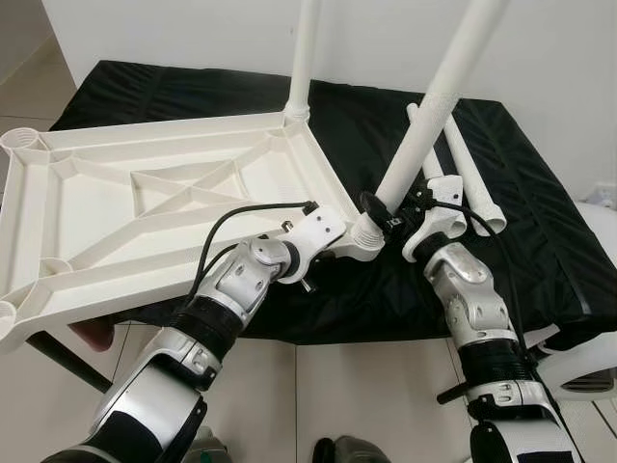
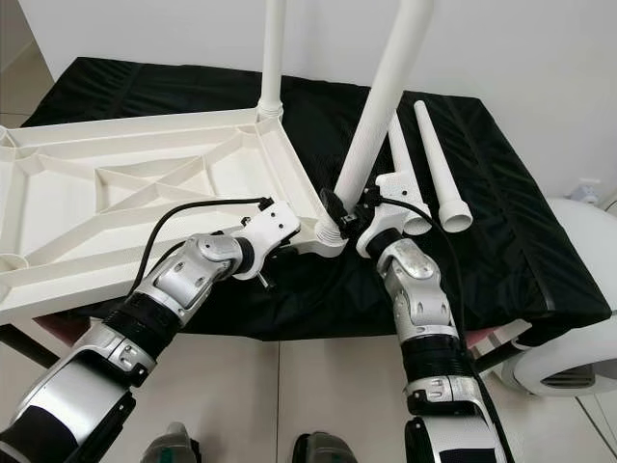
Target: Building children table
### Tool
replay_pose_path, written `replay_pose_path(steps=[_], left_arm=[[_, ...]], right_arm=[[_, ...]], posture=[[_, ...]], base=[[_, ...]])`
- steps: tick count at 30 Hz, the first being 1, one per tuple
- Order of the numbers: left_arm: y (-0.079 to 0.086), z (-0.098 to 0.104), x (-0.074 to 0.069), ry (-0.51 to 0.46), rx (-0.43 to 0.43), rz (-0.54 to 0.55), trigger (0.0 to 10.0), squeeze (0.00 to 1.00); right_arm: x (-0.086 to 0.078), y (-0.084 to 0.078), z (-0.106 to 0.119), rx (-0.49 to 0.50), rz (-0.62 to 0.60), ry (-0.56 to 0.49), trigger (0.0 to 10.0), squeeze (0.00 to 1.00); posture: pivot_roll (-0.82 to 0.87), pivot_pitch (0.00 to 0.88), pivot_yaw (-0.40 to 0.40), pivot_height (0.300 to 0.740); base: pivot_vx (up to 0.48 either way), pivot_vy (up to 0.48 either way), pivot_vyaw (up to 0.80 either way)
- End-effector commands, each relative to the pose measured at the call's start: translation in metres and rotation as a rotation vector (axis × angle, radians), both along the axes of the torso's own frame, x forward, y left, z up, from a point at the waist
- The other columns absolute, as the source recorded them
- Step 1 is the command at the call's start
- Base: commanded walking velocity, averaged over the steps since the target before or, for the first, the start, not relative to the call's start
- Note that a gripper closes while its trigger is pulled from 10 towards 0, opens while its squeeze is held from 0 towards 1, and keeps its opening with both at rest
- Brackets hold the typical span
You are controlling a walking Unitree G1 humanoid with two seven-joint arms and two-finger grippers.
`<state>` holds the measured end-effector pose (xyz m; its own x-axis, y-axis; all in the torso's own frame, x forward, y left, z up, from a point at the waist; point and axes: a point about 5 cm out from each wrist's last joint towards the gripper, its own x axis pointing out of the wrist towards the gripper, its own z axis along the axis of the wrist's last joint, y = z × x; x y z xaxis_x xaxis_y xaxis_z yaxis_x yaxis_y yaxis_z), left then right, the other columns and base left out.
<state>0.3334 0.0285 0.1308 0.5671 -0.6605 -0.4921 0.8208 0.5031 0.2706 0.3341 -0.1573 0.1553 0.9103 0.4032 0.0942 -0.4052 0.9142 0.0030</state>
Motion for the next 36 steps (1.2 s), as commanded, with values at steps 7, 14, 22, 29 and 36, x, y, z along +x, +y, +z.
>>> replay_pose_path(steps=[7,14,22,29,36], left_arm=[[-0.002,0.003,-0.002,-0.016,0.026,-0.032,10.0,0.00],[-0.001,0.003,-0.002,-0.017,0.024,-0.028,10.0,0.00],[0.001,0.004,-0.001,-0.018,0.021,-0.019,10.0,0.00],[0.001,0.006,-0.001,-0.022,0.019,-0.021,10.0,0.00],[0.000,0.006,-0.002,-0.023,0.022,-0.029,10.0,0.00]], right_arm=[[-0.007,-0.011,-0.027,-0.028,-0.074,0.079,10.0,0.00],[-0.007,0.000,-0.024,-0.069,-0.019,0.059,10.0,0.00],[-0.003,0.009,-0.029,-0.112,-0.008,0.109,10.0,0.00],[0.000,0.010,-0.036,-0.091,-0.013,0.163,10.0,0.00],[0.006,0.012,-0.038,-0.088,-0.017,0.183,10.0,0.00]], posture=[[0.02,0.037,-0.066,0.740],[0.03,0.038,-0.071,0.740],[0.03,0.038,-0.074,0.740],[0.03,0.038,-0.072,0.740],[0.03,0.034,-0.068,0.740]], base=[[0.000,0.000,0.00],[0.000,0.000,0.00],[0.000,0.000,0.00],[0.000,0.000,0.00],[0.000,0.000,0.00]])
